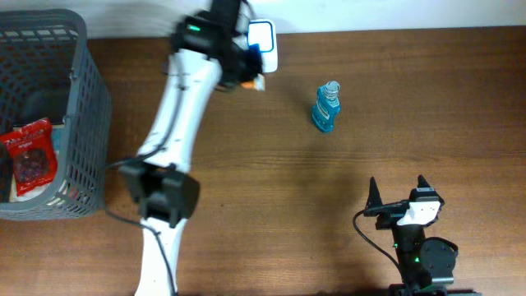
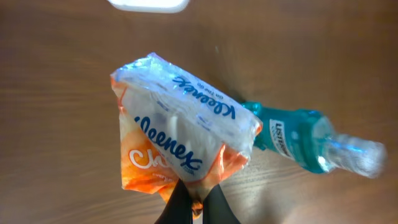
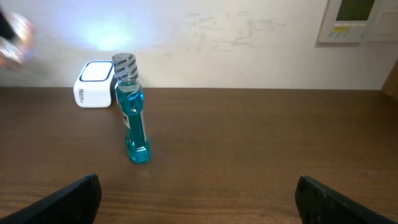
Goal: Scan the item barcode
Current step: 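Place the orange Kleenex pack beside the mouthwash bottle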
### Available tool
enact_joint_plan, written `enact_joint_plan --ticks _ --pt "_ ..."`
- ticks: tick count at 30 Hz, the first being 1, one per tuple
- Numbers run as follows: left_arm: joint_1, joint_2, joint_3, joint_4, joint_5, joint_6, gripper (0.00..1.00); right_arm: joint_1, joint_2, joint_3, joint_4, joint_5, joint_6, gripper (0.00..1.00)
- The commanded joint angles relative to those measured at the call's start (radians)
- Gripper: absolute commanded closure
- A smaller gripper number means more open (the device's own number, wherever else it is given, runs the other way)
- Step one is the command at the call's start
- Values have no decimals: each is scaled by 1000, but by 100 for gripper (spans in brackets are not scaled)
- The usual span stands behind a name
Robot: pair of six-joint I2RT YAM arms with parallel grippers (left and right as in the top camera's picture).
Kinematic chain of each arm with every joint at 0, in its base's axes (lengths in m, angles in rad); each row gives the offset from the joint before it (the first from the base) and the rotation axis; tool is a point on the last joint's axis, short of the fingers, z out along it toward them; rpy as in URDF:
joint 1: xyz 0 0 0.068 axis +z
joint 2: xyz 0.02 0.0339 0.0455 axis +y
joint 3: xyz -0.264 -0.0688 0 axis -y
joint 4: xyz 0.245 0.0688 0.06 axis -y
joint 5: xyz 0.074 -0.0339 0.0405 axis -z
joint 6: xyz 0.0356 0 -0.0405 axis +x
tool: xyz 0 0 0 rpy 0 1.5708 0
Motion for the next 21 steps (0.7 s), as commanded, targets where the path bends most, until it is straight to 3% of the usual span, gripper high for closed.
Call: enact_joint_plan --ticks 1,6,7,8,9,10,14,16,18,21 --pt "-74 86 -24 35 -14 -76 100 6 -6 -8 -2 8 11 1" --pt "-145 190 -25 115 -19 -95 99 6 -6 -8 -2 8 11 1" --pt "-153 200 -25 129 -27 -95 91 6 -6 -8 -2 8 11 2" --pt "-159 208 -25 135 -50 -95 57 6 -6 -8 -2 8 11 1" --pt "-159 211 -25 135 -72 -94 43 6 -6 -8 -2 8 11 2" --pt "-159 211 -25 135 -94 -94 36 6 -6 -8 -2 8 11 1" --pt "-132 210 0 137 -80 -92 34 6 -6 -8 -2 8 11 2" --pt "-111 210 80 120 -14 -25 34 6 -6 -8 -2 8 11 2" --pt "-86 210 204 55 -16 0 34 6 -6 -8 -2 8 11 1" --pt "39 209 565 -139 -81 6 34 6 -6 -8 -2 8 11 1"
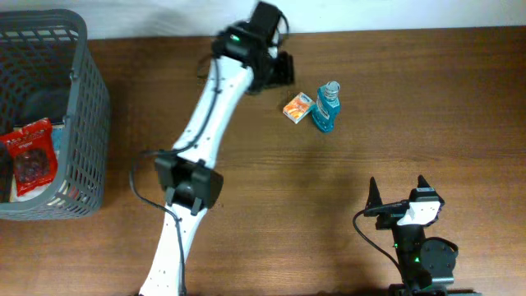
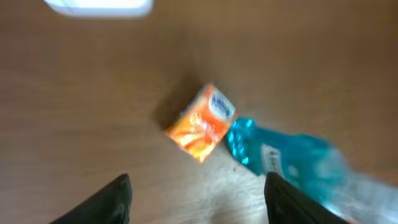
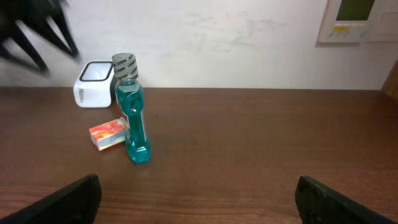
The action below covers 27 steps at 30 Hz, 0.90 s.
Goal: Scan the item barcode
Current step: 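Place the orange Kleenex pack beside the mouthwash bottle, then grasp the red snack bag in the basket with the left gripper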
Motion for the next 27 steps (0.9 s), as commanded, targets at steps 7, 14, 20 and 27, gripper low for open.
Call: enact_joint_plan --ticks 7,14,20,27 --pt "511 -241 307 -185 -264 82 31 6 -6 -8 -2 9 11 2" --pt "931 -341 292 -235 -263 82 25 6 -6 -8 -2 8 11 2" --pt "1022 -266 24 -335 -330 194 30 6 -6 -8 -2 9 11 1" --pt "1022 -236 -414 -225 -346 283 32 6 -6 -8 -2 9 11 1"
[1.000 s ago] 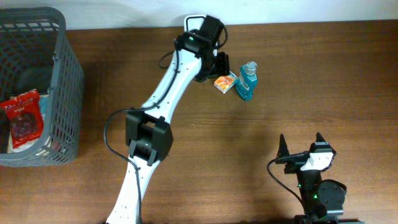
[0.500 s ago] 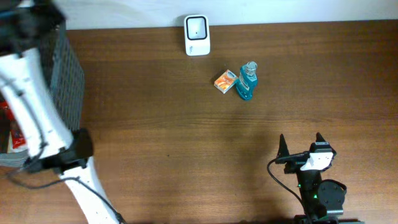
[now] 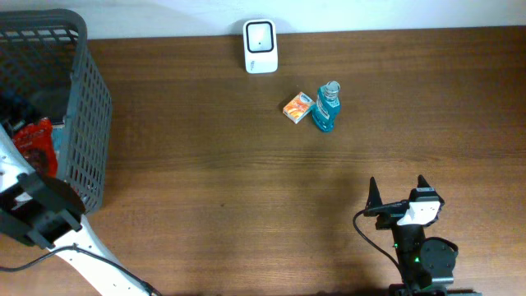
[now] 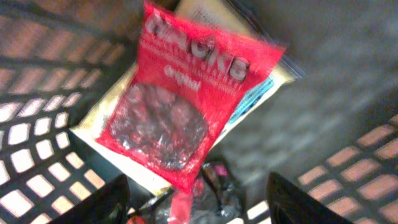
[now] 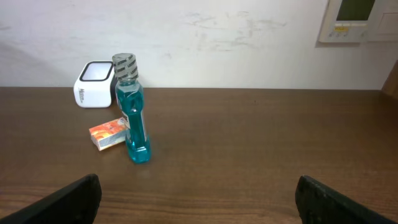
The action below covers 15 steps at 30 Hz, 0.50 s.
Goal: Scan the item barcode
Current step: 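Grasp the red snack bag in the basket with the left gripper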
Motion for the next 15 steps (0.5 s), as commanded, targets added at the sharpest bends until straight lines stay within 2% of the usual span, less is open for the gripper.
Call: enact_joint_plan --ticks 1,4,7,9,12,14,15 --pt "0 -2 -158 47 -13 67 32 6 -6 -8 -2 8 11 2" --pt "0 -2 -279 120 -29 138 30 6 -6 -8 -2 8 11 1" --pt "0 -2 -358 176 -200 138 26 6 -6 -8 -2 8 11 1" --pt "3 -2 -381 206 -233 138 27 6 -6 -8 -2 8 11 1" --pt "7 -2 -402 245 -233 138 51 6 -6 -8 -2 8 11 1" --pt "7 -2 -402 270 -232 138 79 6 -6 -8 -2 8 11 2" --pt "7 -2 -402 272 -233 138 88 6 -6 -8 -2 9 11 1"
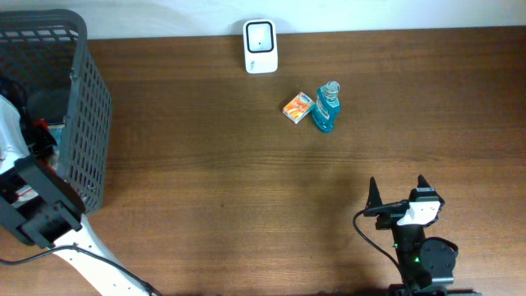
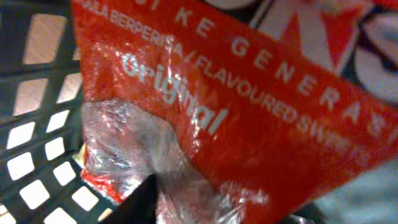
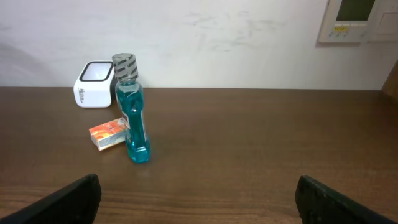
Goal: Scan the item barcode
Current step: 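Grasp the red snack bag in the basket with the left gripper, then drop the red snack bag on the table left of the Kleenex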
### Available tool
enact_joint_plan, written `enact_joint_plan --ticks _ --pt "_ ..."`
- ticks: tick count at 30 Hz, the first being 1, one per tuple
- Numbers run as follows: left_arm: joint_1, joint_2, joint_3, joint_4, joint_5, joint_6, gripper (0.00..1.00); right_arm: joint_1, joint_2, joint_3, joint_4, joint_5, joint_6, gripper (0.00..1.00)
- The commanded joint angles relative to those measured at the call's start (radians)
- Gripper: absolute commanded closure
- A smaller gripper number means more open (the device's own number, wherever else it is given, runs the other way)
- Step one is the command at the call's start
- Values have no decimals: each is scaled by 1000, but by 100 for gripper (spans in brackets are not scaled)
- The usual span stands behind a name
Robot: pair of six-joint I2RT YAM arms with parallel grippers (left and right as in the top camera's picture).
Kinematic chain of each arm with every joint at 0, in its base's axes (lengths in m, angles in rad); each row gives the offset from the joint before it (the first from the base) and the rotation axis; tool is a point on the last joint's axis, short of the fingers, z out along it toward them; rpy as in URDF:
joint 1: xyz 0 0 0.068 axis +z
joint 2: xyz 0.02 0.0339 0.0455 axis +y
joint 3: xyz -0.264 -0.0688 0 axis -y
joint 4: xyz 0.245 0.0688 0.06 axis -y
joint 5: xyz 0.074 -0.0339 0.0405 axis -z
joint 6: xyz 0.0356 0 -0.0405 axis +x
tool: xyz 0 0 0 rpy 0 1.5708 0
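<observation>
A red snack bag (image 2: 236,106) marked "Original" lies in the grey basket (image 1: 82,123) at the far left and fills the left wrist view. My left gripper (image 2: 217,214) is open inside the basket, the bag's clear lower edge lying between its fingers. The white scanner (image 1: 260,34) stands at the table's back edge. My right gripper (image 3: 199,205) rests open low at the front right, with nothing in it.
An orange tissue pack (image 1: 297,108) lies next to an upright blue bottle (image 1: 326,107) right of the scanner. More packets lie under the red bag in the basket. The basket's mesh walls close in around my left gripper.
My left gripper has come down much closer to the red snack bag, whose lower edge now lies between the open fingers. The right arm has not moved.
My left gripper was shut on the tissue pack near the scanner. Then it was open, the pack lying beside the blue bottle. Later it hung open above the red bag in the basket, and now it is down at the bag.
</observation>
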Motion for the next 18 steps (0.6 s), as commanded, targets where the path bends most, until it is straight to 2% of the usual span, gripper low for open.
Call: enact_joint_plan --ticks 1,4,7,9,14,17,18 --pt "8 -7 -11 25 -29 8 100 6 -6 -8 -2 8 11 1" --pt "7 -9 26 5 -2 0 100 6 -6 -8 -2 8 11 1" --pt "7 -10 197 -59 177 -3 100 6 -6 -8 -2 8 11 2" --pt "7 -10 454 -143 303 -79 100 6 -6 -8 -2 9 11 1" --pt "6 -10 1011 -241 608 -229 100 6 -6 -8 -2 8 11 2" --pt "-21 -121 1001 -184 877 -262 100 6 -6 -8 -2 8 11 1" --pt "-49 -145 1001 -186 920 -262 100 6 -6 -8 -2 8 11 1"
